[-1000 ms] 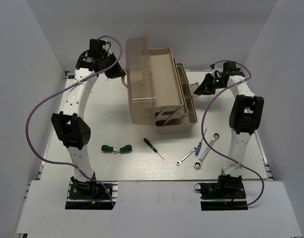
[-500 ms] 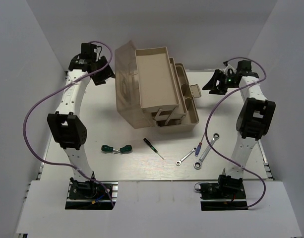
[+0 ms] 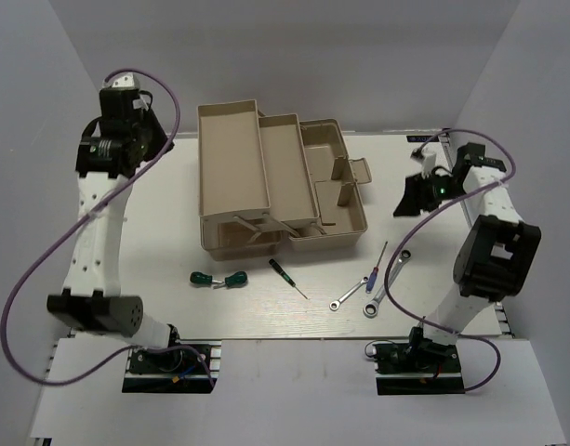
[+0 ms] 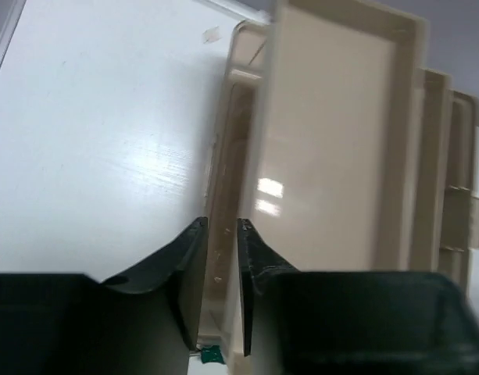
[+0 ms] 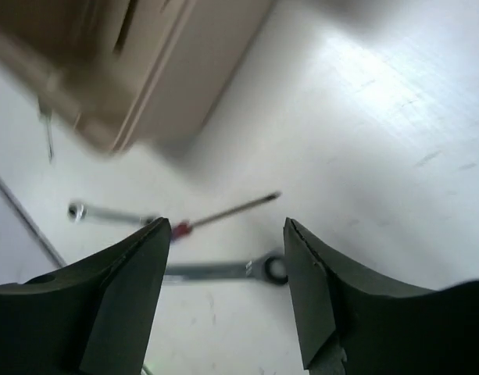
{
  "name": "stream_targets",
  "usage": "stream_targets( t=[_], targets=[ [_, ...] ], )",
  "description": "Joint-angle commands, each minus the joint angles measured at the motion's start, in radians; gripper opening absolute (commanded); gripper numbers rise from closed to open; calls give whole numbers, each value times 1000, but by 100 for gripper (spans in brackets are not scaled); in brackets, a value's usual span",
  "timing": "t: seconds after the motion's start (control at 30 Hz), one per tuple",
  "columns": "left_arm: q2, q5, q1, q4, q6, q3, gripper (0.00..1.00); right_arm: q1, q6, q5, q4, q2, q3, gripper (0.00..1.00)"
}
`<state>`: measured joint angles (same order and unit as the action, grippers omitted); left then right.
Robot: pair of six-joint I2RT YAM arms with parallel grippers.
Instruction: Sort the tools into containers
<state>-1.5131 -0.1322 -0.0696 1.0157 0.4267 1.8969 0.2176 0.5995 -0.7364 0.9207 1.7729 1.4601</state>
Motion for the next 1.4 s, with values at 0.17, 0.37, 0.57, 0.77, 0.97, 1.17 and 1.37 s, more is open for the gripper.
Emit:
stream_targets(
  t=[0.17, 0.37, 0.57, 0.77, 0.97, 1.17, 1.37],
  targets=[
    [211, 515, -61, -157, -223, -283, 34, 17, 1484, 9, 376, -257, -414, 78],
    [258, 551, -159, -85, -252, -421, 42, -7, 1739, 37, 383, -182, -394, 79],
    [324, 529, -263, -49, -229, -620, 46, -37, 1855, 112, 265, -167, -489, 79],
    [334, 477, -358, -62, -174, -644, 49, -61, 2005, 201, 273, -147, -533, 79],
    [289, 383, -438, -37, -131, -622, 49, -96, 2074, 235, 121, -152, -642, 78],
    [341, 165, -438, 11, -36, -552, 56, -133, 2083, 259, -14, -148, -716, 76],
    [361, 95, -438, -3, 6, -399, 58, -133, 2100, 304, -60, -138, -733, 68]
  ],
)
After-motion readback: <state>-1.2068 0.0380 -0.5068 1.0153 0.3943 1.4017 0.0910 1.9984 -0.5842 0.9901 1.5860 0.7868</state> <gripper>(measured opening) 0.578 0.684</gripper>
